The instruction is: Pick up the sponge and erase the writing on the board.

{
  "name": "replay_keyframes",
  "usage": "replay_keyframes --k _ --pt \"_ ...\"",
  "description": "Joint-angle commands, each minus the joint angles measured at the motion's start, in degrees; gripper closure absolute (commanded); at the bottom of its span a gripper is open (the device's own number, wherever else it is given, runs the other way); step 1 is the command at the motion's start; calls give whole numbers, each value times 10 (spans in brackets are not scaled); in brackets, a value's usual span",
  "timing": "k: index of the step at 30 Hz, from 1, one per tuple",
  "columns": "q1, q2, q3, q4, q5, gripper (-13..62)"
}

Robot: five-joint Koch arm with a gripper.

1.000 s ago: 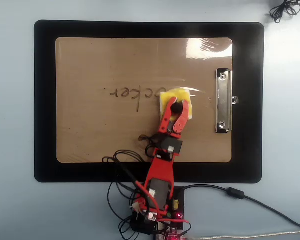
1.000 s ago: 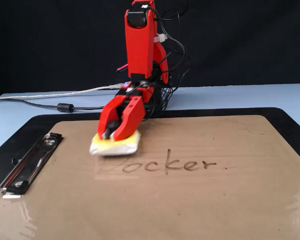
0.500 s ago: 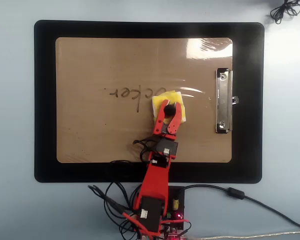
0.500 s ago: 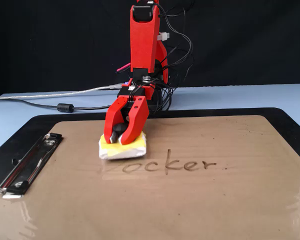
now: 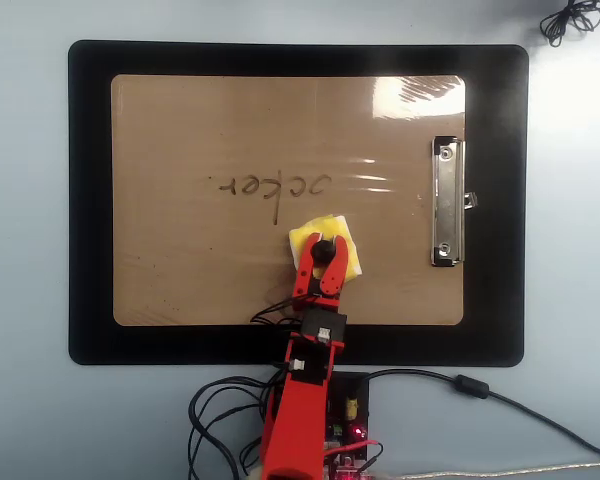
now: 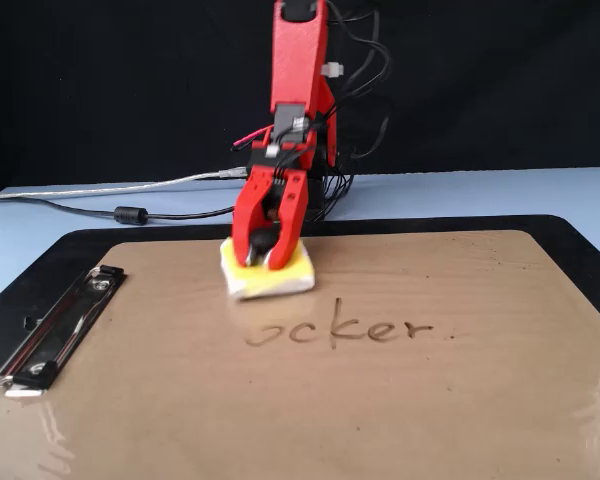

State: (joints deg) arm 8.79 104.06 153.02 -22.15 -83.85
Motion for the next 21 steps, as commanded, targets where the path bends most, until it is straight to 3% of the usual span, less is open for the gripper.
replay_keyframes --k 1,6,8,12,13,18,21 --pt "6 -98 -109 -1 8 574" --pt "11 -405 -398 -54 24 574" --pt "10 -392 -368 -63 24 574" --pt "-52 -40 -43 -44 15 574" --pt "-60 -38 -49 -25 14 574" --pt "-57 -361 -352 -30 14 574" --pt "-60 -348 -337 -31 12 574"
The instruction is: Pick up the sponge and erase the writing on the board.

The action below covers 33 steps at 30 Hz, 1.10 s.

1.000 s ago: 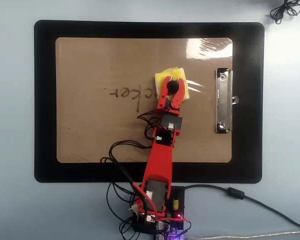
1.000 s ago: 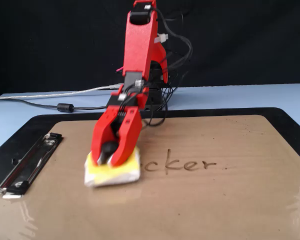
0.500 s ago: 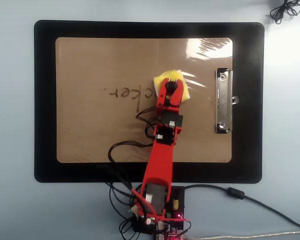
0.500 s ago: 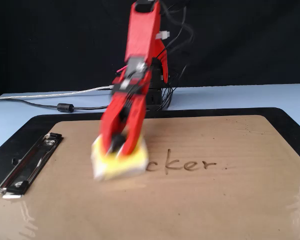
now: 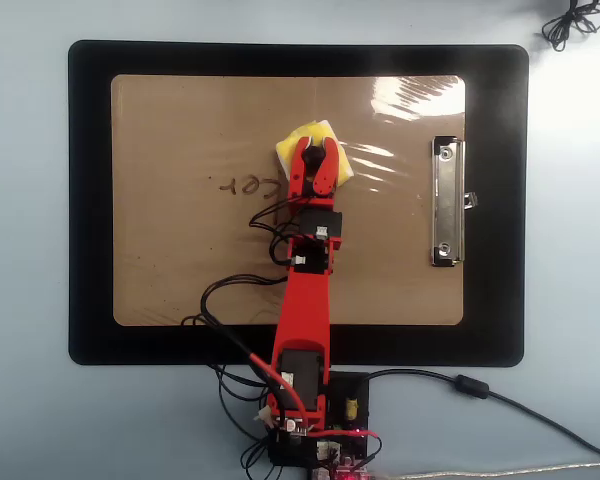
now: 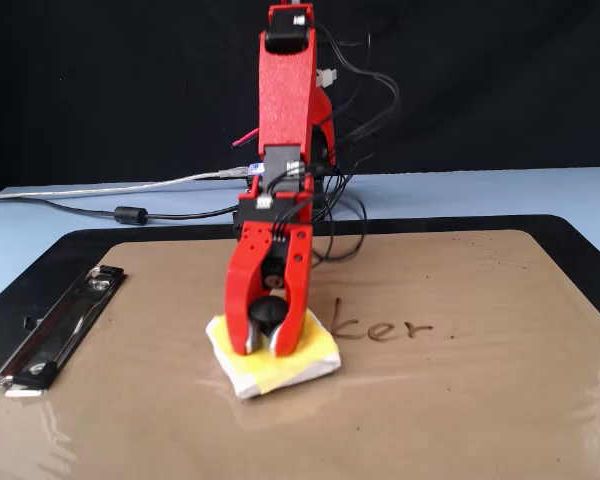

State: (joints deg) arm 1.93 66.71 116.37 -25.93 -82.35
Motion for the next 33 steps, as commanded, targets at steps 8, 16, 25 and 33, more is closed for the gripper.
replay_keyframes --k 8,16,25,33 --pt "2 171 178 12 -4 574" --pt "-18 250 252 13 -4 574" --pt "-73 12 60 -32 -43 574" --pt "-108 302 344 -37 -46 574"
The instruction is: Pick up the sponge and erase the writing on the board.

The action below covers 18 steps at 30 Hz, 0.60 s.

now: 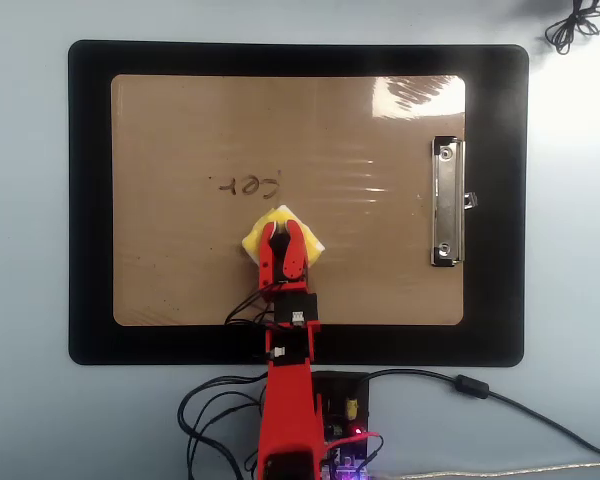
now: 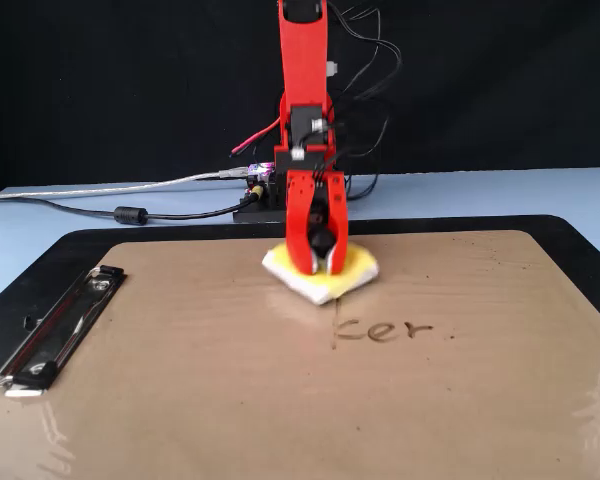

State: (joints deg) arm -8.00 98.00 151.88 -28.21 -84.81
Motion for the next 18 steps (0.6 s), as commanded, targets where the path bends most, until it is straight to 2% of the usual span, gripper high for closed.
replay_keyframes --k 1,4,5,6,9,11,13,16,17,18 --pt "-11 -78 -72 -18 -21 574" --pt "-12 -288 -297 -18 -21 574" --pt "-12 -301 -325 -16 -21 574" --pt "-12 -266 -282 -15 -21 574" --pt "-40 -13 -33 -10 -26 574" --pt "-53 49 2 2 -42 574" --pt "-50 -67 -80 5 -48 574" --pt "-44 -316 -354 0 -46 574" --pt "-42 -344 -387 1 -47 574" --pt "-45 -317 -351 0 -48 574"
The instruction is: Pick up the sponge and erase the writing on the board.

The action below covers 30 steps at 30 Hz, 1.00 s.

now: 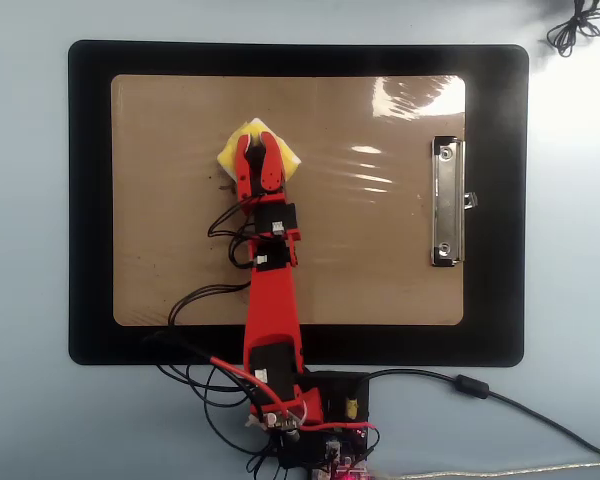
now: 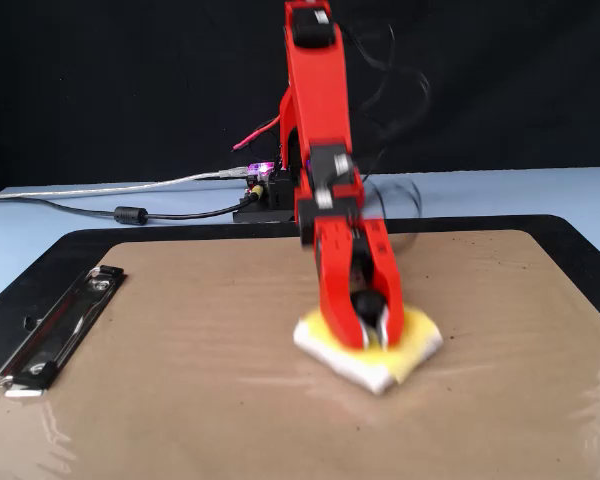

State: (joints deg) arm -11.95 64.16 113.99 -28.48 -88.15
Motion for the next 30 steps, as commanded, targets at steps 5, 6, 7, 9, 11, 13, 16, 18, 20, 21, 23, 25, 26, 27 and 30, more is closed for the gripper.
replay_keyframes --k 5,6,7,9,11,13,16,18,20,21,23,25,26,27,30 --pt "-56 339 331 9 -33 574" --pt "-56 318 324 12 -33 574" --pt "-56 249 268 5 -33 574" --pt "-54 63 76 2 -33 574" --pt "-54 -38 -42 -6 -33 574" --pt "-57 65 83 -7 -33 574" --pt "-65 340 333 4 -34 574" --pt "-76 381 347 38 -33 574" --pt "-78 220 200 44 -33 574" --pt "-79 116 106 40 -33 574" --pt "-79 11 -25 36 -33 574" --pt "-79 91 76 35 -33 574" --pt "-81 177 159 37 -34 574" --pt "-89 260 232 40 -34 574" --pt "-121 270 241 49 -36 574"
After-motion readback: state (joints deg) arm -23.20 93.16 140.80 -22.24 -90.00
